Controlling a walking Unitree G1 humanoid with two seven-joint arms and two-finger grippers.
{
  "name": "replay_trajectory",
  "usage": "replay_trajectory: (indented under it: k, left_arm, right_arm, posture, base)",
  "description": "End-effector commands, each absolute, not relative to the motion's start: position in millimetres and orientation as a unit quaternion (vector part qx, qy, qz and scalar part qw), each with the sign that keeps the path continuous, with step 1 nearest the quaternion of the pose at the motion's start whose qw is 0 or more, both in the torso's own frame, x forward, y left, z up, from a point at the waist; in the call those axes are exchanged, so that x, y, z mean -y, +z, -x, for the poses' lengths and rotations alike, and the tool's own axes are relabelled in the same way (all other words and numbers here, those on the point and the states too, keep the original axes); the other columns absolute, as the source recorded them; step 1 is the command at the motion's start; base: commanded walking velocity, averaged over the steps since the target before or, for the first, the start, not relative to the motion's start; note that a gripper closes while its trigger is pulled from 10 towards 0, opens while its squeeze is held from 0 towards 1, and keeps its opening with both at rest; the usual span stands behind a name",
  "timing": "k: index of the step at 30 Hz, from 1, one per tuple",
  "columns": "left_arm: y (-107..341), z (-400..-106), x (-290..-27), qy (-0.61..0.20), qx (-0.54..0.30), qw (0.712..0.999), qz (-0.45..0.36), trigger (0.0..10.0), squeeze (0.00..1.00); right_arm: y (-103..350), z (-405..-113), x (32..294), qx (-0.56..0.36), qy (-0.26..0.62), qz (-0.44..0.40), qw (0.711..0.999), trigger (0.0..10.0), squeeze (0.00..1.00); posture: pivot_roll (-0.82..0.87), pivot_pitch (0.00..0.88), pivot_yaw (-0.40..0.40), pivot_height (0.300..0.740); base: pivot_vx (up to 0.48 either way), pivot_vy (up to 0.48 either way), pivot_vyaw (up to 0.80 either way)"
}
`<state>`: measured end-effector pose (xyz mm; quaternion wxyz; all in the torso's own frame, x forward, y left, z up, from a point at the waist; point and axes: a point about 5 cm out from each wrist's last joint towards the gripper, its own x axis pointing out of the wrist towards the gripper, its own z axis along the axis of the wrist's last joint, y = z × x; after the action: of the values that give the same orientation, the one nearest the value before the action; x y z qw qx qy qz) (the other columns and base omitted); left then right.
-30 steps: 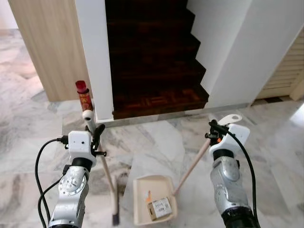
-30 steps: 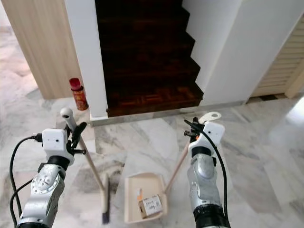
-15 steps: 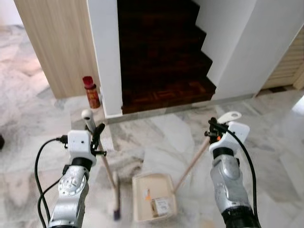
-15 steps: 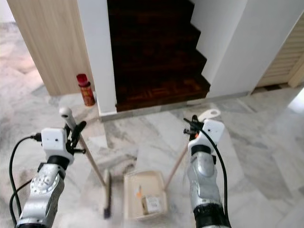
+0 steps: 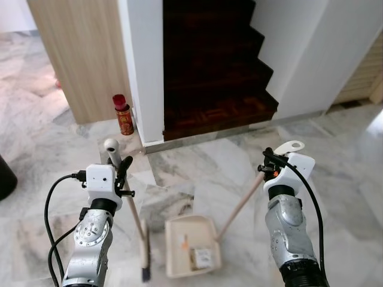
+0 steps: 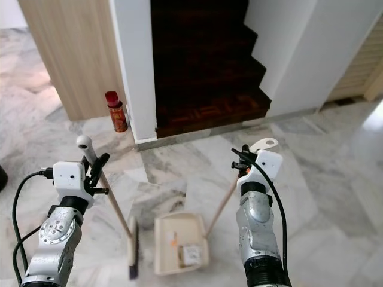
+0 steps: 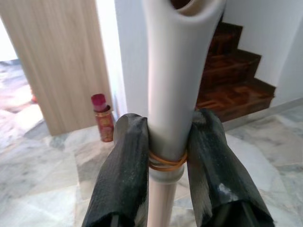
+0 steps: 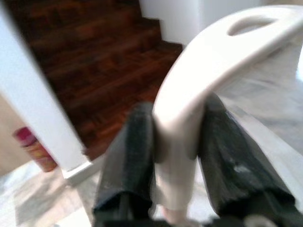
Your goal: Sweep floor
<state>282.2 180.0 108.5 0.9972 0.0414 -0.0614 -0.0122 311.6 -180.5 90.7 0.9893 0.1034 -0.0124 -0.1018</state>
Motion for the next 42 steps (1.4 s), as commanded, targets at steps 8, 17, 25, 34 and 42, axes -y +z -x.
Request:
replay_trajectory:
  k: [8,17,25,34,42]
  left_arm:
    - [121.7,-284.8,-182.6,-0.014,0.085,0.995,-0.048,10.0,0.0]
    - [123.4,-286.1,-182.4,-0.017,0.087,0.995,-0.049,10.0,0.0]
    - [124.8,-287.0,-183.5,-0.019,0.087,0.995,-0.052,10.0,0.0]
    - [126.5,-288.2,-184.0,-0.022,0.088,0.994,-0.056,10.0,0.0]
    - [126.7,-288.2,-184.7,-0.022,0.087,0.994,-0.06,10.0,0.0]
  right_arm:
    - [108.6,-317.4,180.1,0.048,-0.099,-0.1,0.989,10.0,0.0]
    - [110.6,-317.8,179.5,0.053,-0.096,-0.104,0.989,10.0,0.0]
    - [109.9,-318.1,178.5,0.052,-0.096,-0.106,0.988,10.0,0.0]
    - [108.2,-317.3,178.7,0.048,-0.099,-0.106,0.988,10.0,0.0]
    - [108.0,-318.1,178.3,0.047,-0.096,-0.107,0.988,10.0,0.0]
  posture:
    - [0.05,0.057,-0.059,0.74]
    - [0.05,0.064,-0.052,0.74]
    - [0.05,0.068,-0.044,0.74]
    - [0.05,0.066,-0.039,0.74]
    - [0.06,0.066,-0.039,0.74]
  base:
    - [0.0,0.377,0.0]
    - [0.0,0.375,0.0]
    - [0.0,0.375,0.0]
    - [0.0,0.375,0.0]
    - [0.0,0.376,0.0]
